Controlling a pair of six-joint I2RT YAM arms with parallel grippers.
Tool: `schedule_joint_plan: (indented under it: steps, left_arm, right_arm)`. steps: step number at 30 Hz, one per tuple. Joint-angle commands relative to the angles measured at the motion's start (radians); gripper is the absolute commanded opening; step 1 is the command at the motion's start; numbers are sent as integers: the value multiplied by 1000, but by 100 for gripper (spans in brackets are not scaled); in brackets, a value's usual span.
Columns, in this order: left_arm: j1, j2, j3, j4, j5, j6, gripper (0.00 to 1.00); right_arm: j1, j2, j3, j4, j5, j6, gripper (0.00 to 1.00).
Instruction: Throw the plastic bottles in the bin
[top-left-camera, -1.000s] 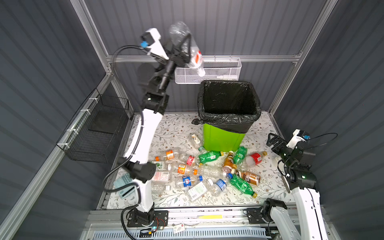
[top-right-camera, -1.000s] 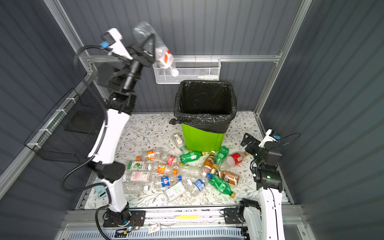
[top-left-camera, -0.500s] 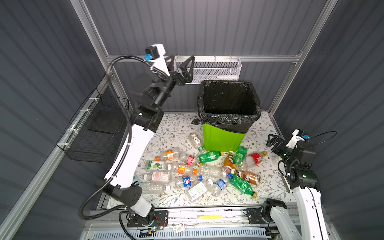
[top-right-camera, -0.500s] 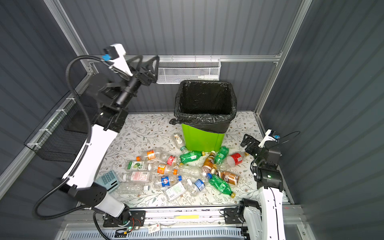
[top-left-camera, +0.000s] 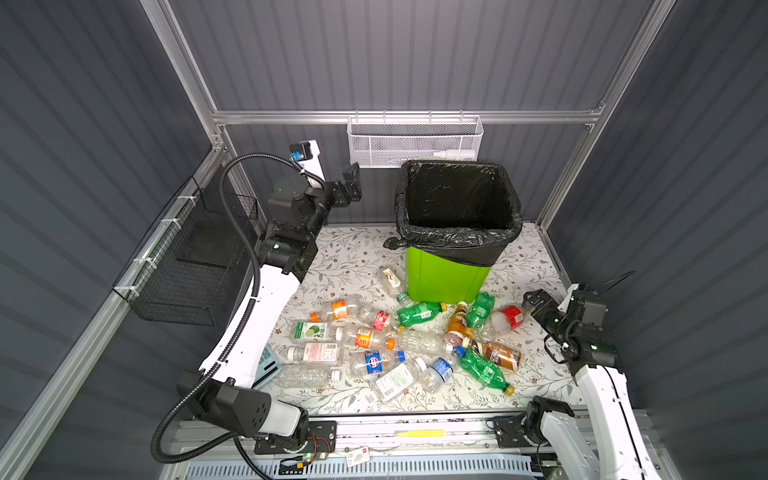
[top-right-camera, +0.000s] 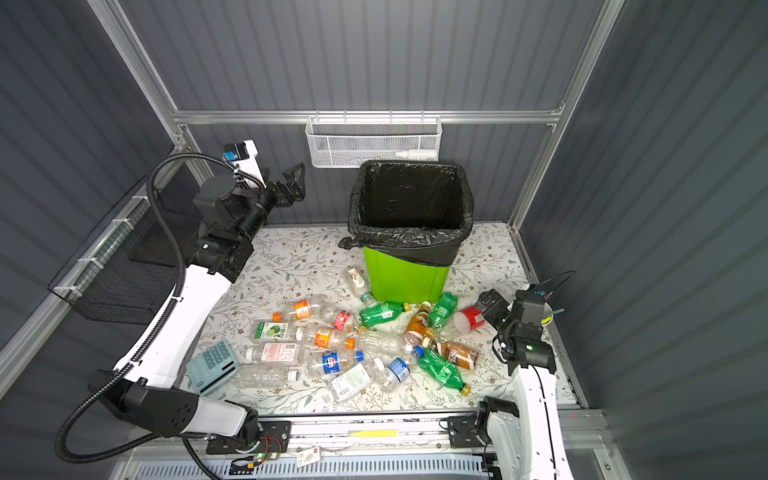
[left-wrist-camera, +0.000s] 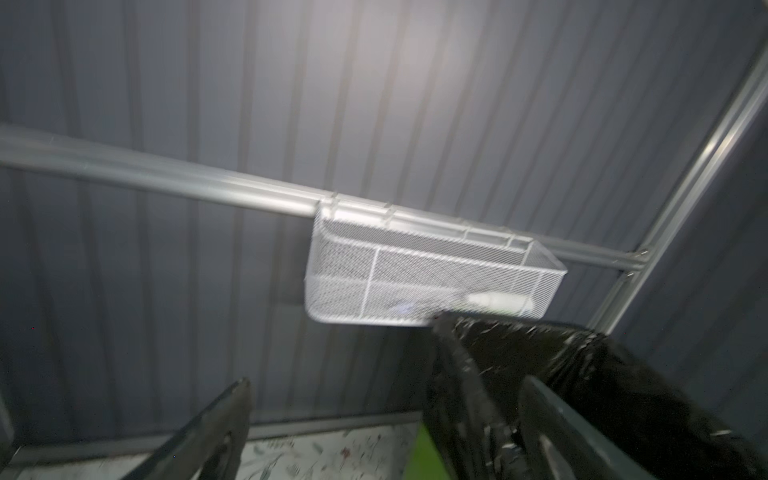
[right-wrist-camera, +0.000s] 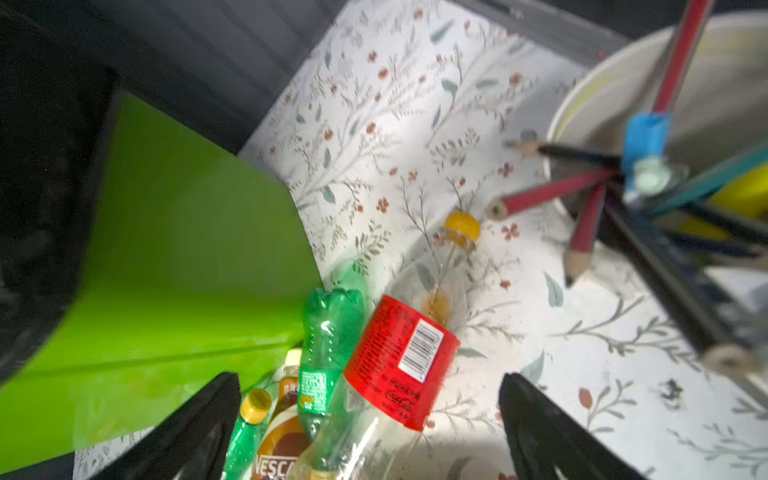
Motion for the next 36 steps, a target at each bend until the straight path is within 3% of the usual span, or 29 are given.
schedule_joint_plan:
  steps: [1, 11, 28, 36]
  left_arm:
    - [21, -36, -40, -53, -10, -19, 100]
    - [28, -26, -168, -124, -31, -25, 100]
    - [33, -37, -242, -135, -63, -43, 100]
    - [36, -36, -245, -140, -76, -45, 100]
  right_arm:
    - [-3, 32, -45, 5, -78, 61, 99]
    - [-3, 236, -77, 148, -169, 76, 99]
    - [-3, 434, -69, 256, -169, 93, 89]
    - [-2, 479, -65, 308, -229, 107, 74]
